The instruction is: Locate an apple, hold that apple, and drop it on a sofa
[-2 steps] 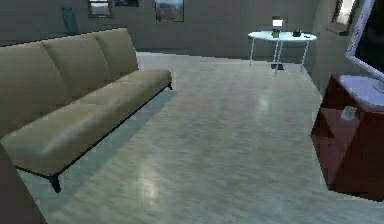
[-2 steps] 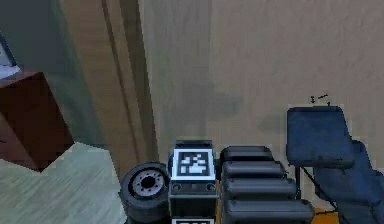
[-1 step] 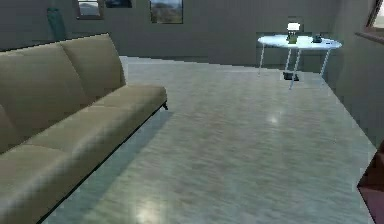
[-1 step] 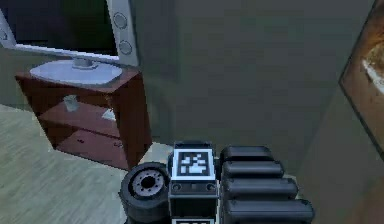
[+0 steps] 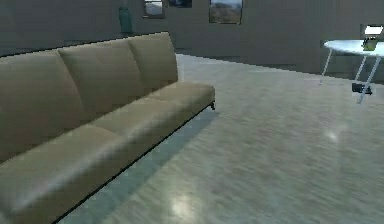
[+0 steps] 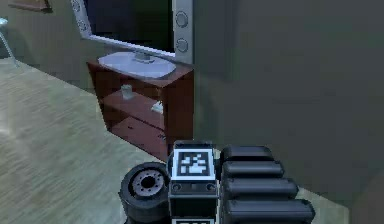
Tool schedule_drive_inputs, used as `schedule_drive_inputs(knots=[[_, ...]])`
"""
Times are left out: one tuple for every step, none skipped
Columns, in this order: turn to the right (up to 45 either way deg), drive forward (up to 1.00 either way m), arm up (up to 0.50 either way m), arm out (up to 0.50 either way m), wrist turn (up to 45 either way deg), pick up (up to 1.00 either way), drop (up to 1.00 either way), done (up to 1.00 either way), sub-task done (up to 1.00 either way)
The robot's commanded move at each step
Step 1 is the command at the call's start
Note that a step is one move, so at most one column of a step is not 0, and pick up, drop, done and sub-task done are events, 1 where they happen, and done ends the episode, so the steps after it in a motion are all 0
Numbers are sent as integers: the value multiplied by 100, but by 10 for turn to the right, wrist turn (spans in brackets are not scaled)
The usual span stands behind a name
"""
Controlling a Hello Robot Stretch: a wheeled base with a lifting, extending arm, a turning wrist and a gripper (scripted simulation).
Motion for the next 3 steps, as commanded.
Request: schedule_drive_inputs(knots=[[0, 100, 0, 0, 0, 0, 0, 0, 0], [-60, 0, 0, 0, 0, 0, 0, 0, 0], [0, 50, 0, 0, 0, 0, 0, 0, 0]])
